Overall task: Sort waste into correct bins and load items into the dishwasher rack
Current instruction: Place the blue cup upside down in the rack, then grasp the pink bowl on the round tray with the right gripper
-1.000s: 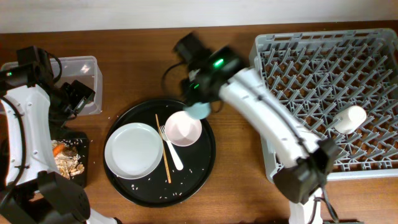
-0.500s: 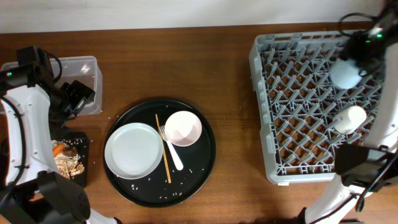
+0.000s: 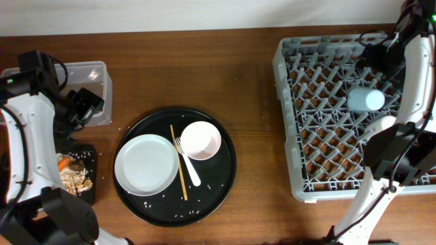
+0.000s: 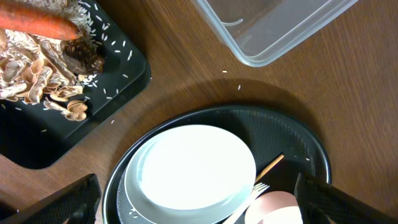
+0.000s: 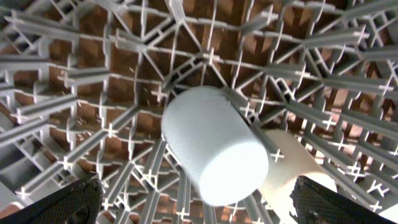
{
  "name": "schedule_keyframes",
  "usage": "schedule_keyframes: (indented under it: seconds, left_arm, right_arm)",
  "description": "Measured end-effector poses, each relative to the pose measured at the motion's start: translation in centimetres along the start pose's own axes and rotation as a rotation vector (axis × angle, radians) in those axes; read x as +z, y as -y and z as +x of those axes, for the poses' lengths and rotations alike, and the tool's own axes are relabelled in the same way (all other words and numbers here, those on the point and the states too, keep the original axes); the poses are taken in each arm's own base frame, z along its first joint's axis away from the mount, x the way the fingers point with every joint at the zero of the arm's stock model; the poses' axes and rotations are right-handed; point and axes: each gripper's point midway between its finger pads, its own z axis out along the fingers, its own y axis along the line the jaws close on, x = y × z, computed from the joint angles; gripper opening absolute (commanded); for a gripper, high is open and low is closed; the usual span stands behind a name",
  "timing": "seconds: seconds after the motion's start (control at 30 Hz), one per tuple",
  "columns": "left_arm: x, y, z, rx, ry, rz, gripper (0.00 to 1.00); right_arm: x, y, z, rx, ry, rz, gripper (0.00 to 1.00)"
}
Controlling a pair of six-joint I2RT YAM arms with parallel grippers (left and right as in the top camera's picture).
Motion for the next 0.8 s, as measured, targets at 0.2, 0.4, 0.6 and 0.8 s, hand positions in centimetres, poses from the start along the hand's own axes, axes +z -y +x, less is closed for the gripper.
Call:
schedule_keyframes:
  seconds: [0.2,0.4,0.6,0.8]
  left_arm:
    - [0.0,0.0,0.0,0.000,0.000,0.000,0.99]
    - [0.0,0.0,0.0,0.000,0.000,0.000,0.99]
    - [0.0,0.0,0.0,0.000,0.000,0.000,0.99]
    - [0.0,0.0,0.0,0.000,0.000,0.000,0.99]
  right_arm:
    - [-0.7,-1.1,1.9,-0.003,-0.070,-0.074,0.99]
    - [-8.2,-7.9,6.2,-0.195,-0.076,-0.393,0.97]
    - [-12.3,-21.2,16.7,-0.655,-0.117,-0.565,0.93]
    - [-11.3,-32.5,30.1,-1.030,-0.078,-0.582,0.93]
